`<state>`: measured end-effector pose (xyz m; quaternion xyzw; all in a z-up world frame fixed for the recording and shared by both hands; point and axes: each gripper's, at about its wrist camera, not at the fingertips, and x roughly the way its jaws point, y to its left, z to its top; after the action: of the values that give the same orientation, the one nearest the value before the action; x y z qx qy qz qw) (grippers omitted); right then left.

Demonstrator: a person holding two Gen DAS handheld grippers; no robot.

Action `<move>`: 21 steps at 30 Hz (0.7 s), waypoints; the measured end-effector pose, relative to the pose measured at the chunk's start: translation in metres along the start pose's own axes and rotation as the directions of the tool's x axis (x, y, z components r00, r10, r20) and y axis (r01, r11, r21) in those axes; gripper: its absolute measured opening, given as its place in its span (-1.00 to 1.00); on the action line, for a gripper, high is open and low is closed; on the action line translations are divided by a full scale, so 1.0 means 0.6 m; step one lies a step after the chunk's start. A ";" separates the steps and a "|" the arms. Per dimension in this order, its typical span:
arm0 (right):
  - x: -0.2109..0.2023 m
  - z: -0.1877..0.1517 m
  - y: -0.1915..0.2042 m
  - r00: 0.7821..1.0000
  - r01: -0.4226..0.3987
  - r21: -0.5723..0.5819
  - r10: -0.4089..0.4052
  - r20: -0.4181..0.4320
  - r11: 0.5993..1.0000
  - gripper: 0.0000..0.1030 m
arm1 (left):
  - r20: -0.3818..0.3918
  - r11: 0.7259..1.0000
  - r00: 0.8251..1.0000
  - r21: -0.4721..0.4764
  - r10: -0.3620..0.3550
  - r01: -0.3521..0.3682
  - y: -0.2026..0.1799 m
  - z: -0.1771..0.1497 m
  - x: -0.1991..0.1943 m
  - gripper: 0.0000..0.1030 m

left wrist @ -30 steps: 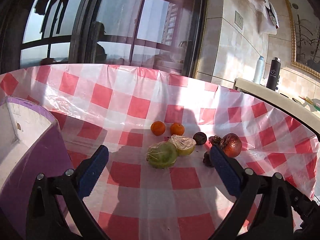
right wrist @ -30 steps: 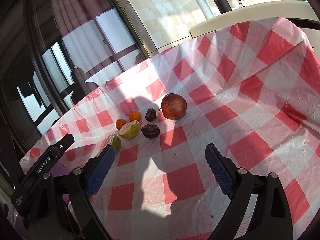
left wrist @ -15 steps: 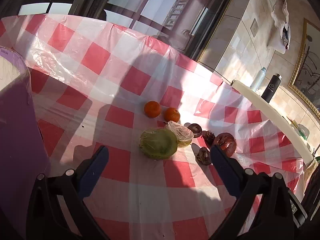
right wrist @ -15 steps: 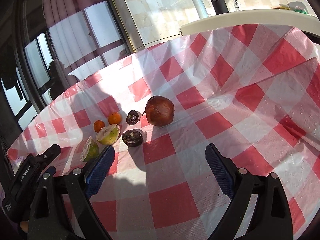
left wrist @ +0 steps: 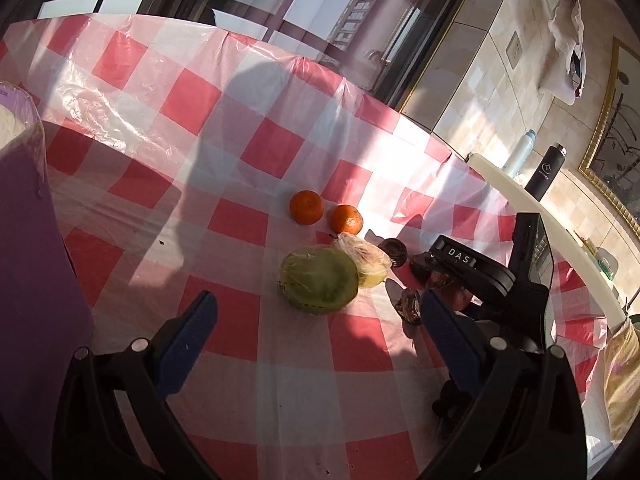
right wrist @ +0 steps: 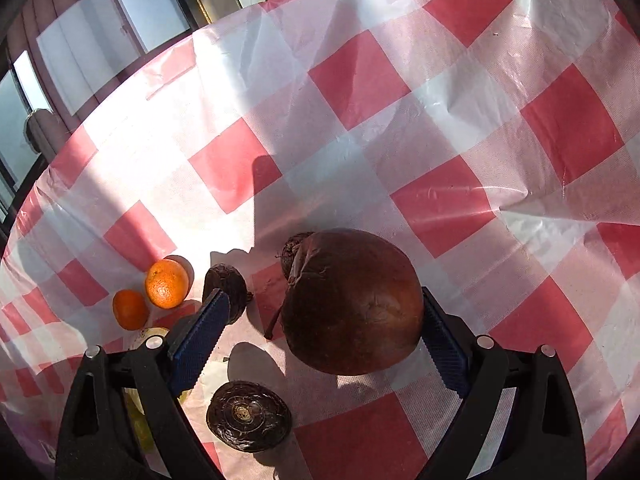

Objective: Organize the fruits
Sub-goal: 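Grasp the large dark red fruit with the right tool, then grasp the wrapped green fruit half with the left tool while the right holds the dark red fruit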

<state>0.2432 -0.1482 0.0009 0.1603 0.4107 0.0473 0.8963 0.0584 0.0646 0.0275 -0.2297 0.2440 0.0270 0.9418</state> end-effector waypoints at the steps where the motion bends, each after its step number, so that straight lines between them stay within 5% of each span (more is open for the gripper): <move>1: 0.000 0.000 0.000 1.000 0.011 -0.005 -0.011 0.005 1.000 0.61 | 0.000 1.000 1.000 0.000 0.000 0.000 0.000 -0.001 0.000 0.96; 3: -0.002 -0.001 -0.001 1.000 0.026 -0.015 -0.026 0.004 1.000 0.49 | 0.000 1.000 1.000 0.001 0.000 0.000 0.001 0.000 0.000 0.96; 5: -0.009 -0.003 -0.011 0.999 0.031 -0.003 -0.031 0.011 1.000 0.11 | -0.001 1.000 1.000 -0.002 0.000 0.000 0.000 0.000 0.001 0.96; 12: -0.092 -0.062 -0.090 0.985 -0.156 0.087 0.149 0.083 0.984 0.10 | -0.011 1.000 1.000 0.000 -0.005 0.005 0.001 0.000 0.002 0.96; 21: -0.176 -0.115 -0.112 0.954 -0.224 0.065 0.205 0.219 0.972 0.11 | -0.064 1.000 0.998 0.028 0.014 -0.012 -0.005 0.004 0.020 0.96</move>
<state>0.1185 -0.2174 0.0128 0.2482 0.2950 0.1089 0.9163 0.0708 0.0621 0.0251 -0.2157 0.2760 0.0222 0.9364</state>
